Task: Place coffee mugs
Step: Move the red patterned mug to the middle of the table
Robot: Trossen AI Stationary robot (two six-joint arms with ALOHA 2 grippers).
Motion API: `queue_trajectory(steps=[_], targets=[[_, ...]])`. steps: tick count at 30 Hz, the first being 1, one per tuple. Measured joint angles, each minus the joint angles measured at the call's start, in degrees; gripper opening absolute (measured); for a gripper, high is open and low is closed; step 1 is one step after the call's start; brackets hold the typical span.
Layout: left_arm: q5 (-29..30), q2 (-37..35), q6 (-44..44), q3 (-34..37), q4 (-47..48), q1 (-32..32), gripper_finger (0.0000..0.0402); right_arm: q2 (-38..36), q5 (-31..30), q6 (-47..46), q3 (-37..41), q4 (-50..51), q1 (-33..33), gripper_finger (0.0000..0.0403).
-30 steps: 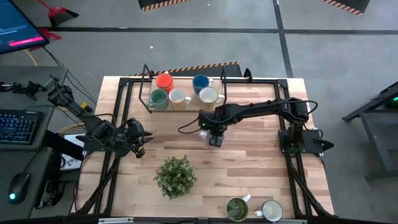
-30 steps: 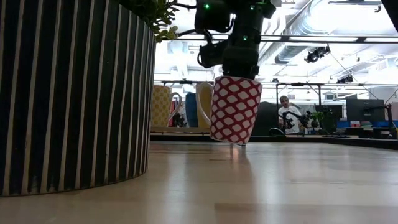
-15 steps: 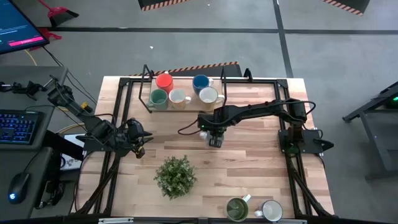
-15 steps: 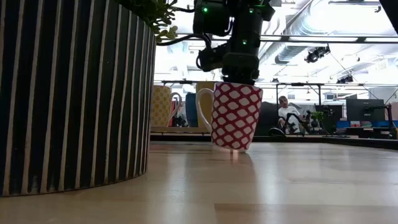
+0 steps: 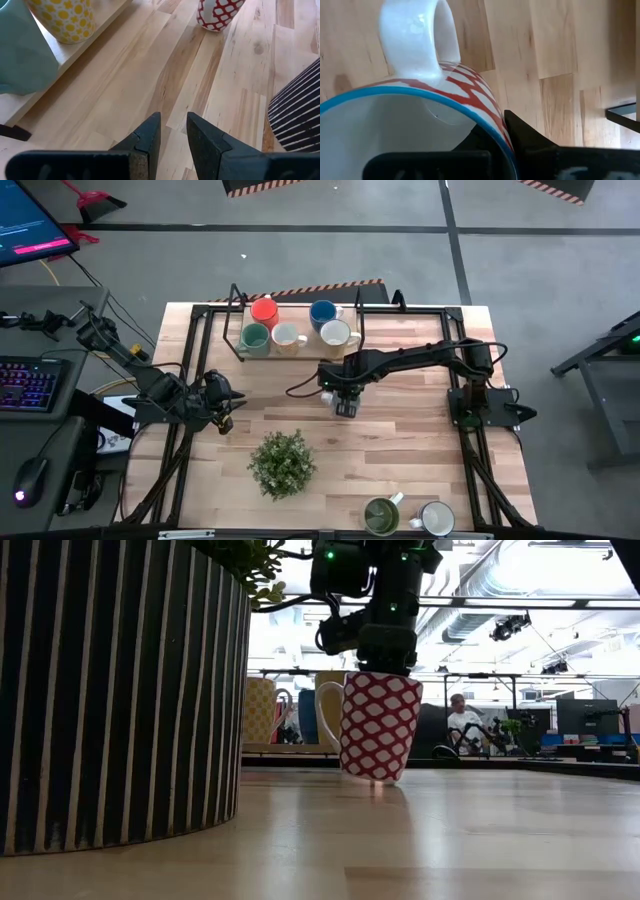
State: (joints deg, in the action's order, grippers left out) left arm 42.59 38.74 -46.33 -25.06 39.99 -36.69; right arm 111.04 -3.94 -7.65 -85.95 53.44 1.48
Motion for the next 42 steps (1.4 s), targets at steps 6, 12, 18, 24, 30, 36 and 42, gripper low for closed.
queue_trajectory(steps=[6,12,18,24,30,36,42], targets=[[0.0,0.0,0.0,0.0,0.0,0.0,0.0081,0.0,0.0,-1.3,0.0,-0.3,0.0,0.0003],[0.0,0.0,0.0,0.0,0.0,0.0,0.0081,0.0,0.0,-2.6,0.0,-0.6,0.0,0.0003],[0.0,0.0,0.0,0.0,0.0,0.0,0.0081,0.1,-0.6,-0.5,0.0,-0.6,-0.4,0.0004],[0.0,0.0,0.0,0.0,0.0,0.0,0.0081,0.1,-1.8,0.4,0.0,-0.6,-1.4,0.0004],[0.0,0.0,0.0,0.0,0.0,0.0,0.0081,0.2,-2.0,1.1,0.0,-0.6,-2.2,0.0004],[0.0,0.0,0.0,0.0,0.0,0.0,0.0081,0.2,-2.0,1.0,0.0,-0.7,-2.3,0.0017],[0.0,0.0,0.0,0.0,0.0,0.0,0.0081,0.2,-3.0,0.6,0.0,-0.8,-2.3,0.0030]])
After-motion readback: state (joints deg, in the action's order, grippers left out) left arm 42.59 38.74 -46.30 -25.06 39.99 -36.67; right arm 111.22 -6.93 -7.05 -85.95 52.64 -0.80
